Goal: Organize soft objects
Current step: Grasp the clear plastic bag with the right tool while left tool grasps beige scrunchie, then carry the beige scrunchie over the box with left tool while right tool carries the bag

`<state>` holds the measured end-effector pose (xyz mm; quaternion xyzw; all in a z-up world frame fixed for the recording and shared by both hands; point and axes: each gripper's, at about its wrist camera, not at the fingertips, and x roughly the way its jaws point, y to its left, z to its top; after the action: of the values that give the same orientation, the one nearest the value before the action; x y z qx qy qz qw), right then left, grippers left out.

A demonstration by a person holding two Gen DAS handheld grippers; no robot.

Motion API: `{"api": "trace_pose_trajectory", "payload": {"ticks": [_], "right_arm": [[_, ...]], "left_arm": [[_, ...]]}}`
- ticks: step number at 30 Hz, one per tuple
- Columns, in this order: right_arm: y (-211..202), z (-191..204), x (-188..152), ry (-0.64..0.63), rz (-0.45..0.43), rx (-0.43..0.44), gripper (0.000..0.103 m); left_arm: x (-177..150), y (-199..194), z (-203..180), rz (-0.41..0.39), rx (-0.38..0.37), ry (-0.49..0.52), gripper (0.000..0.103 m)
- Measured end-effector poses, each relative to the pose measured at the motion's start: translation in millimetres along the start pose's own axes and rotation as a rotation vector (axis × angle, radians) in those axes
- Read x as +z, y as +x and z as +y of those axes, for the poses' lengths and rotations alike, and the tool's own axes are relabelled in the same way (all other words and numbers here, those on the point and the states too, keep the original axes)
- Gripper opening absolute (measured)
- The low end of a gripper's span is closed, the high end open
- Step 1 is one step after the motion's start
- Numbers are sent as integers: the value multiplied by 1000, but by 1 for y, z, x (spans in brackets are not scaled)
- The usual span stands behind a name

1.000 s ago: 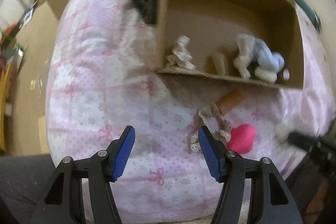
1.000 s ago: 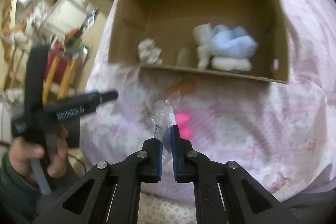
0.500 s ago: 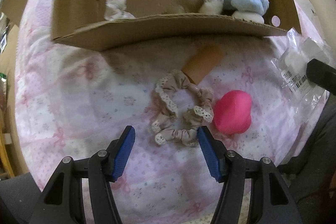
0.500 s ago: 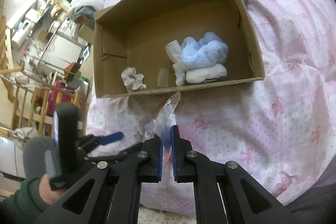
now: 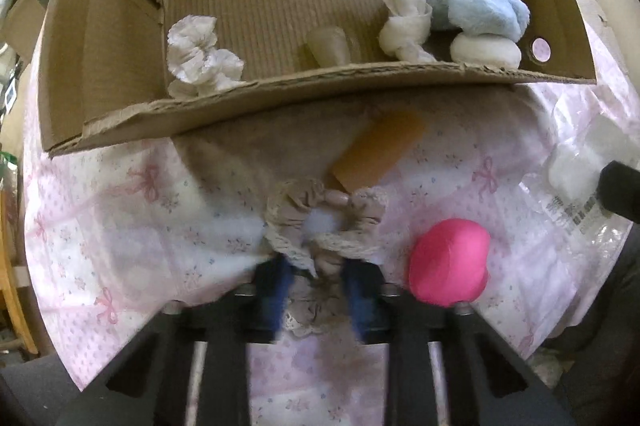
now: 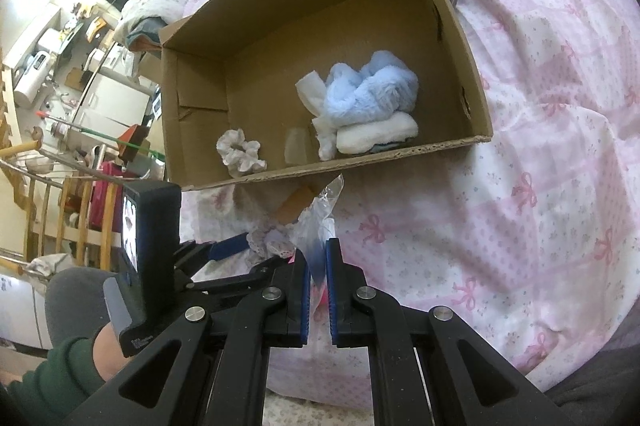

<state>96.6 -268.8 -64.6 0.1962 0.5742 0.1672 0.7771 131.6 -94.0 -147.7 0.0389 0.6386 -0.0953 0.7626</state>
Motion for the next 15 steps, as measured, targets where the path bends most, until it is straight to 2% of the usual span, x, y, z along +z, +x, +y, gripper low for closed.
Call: {"api": "trace_pose_trajectory", "payload": {"ticks": [3,12,15], "right_arm": [[2,0,0,-2,4,-12,9],[6,4,0,-27,9,-46,9],[6,4,-1,-31,8,-53,9]], "left_arm": [[-2,-5,16,21,-22,-57,14],[-11,-23,31,18,-28,-112,13],[-25,-39,37,0,-23,-118,13]]}}
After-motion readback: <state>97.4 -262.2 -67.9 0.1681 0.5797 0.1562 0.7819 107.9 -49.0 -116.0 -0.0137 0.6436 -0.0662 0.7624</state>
